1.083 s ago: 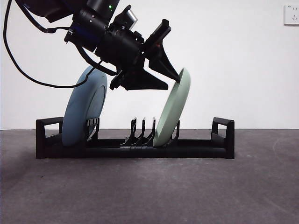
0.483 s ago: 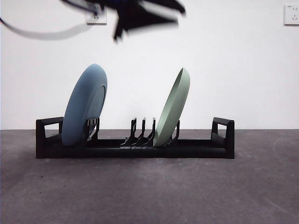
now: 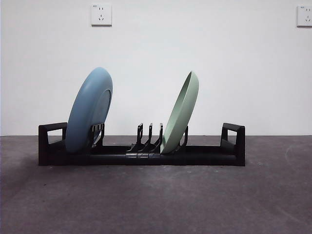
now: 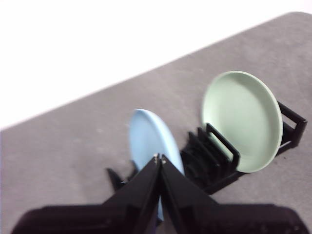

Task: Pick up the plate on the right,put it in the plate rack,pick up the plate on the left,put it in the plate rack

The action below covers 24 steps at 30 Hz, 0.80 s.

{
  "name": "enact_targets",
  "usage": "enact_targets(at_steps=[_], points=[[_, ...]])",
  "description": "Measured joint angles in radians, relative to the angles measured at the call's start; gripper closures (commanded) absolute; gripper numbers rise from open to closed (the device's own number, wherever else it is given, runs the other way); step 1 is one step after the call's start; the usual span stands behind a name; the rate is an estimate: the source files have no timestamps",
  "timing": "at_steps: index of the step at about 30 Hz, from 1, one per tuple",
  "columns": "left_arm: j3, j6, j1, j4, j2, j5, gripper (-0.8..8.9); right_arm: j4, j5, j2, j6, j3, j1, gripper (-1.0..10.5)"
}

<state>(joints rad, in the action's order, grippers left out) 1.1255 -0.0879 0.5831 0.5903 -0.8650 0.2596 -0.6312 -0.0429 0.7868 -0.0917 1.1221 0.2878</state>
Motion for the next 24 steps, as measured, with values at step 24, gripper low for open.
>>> enact_targets(at_steps=[24], points=[[-0.411, 0.03, -0.005, 0.08, 0.483, 0.022, 8.16, 0.159, 0.073, -0.304, -0.2, -0.503, 0.0, 9.4]])
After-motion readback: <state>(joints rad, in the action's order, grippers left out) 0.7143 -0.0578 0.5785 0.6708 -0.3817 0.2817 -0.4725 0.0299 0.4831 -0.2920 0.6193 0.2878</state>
